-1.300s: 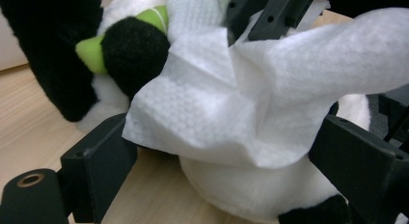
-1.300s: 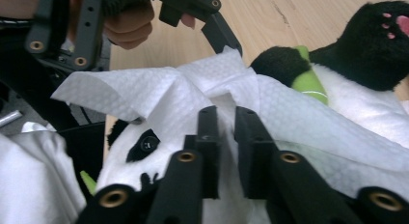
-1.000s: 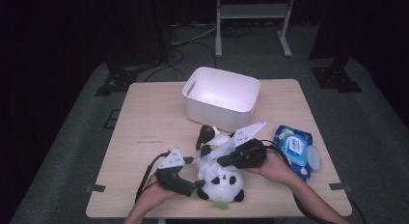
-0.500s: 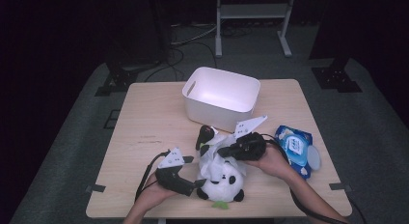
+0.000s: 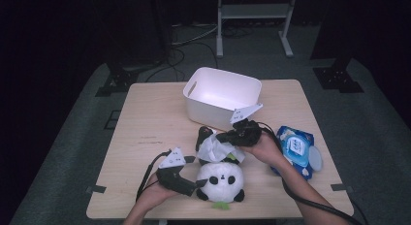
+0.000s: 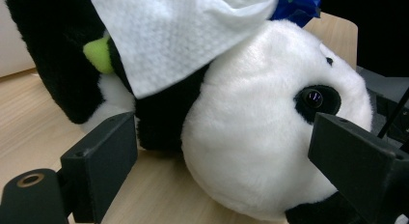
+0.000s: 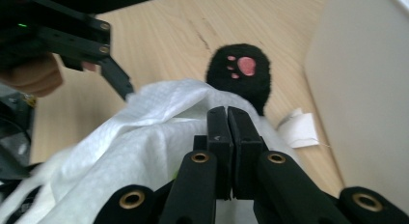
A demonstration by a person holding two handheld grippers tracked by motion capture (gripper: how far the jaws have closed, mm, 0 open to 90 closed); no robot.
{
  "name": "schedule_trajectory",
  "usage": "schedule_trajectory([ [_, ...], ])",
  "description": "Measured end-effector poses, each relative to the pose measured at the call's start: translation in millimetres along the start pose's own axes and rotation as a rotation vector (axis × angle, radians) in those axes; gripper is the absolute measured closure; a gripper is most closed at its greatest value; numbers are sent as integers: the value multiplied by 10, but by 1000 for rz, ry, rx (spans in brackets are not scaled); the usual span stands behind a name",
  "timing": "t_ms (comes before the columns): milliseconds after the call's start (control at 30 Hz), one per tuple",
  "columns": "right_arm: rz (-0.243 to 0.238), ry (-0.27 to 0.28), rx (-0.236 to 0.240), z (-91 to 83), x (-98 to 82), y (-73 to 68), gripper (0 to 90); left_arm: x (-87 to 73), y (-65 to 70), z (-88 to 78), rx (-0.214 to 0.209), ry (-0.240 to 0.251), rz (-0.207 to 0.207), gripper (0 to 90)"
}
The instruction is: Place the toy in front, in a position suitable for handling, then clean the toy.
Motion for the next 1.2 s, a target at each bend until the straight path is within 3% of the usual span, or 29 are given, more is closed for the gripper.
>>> schedule_trajectory([
  [200,-5,-12,-1,-4,-2,10,880,-2,0,-15,3,0,1,88],
  [433,15,16,16,-106,-65,20,880,3,11,-24,3,3,1,88],
  [833,9,26,25,-306,-122,-22,880,5,16,-22,4,3,5,88],
  [1200,-12,10,81,-428,-282,-213,880,-1,23,-12,8,3,2,88],
])
Point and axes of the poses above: each handheld gripper's, and its own axes: z roughly forward along the jaws, x roughly out of its top, y roughly to its right, the point moved 1 cm from there along z, roughly forward along the jaws, and after that the axes turned 13 degrees about -x, right-handed, at the moved point
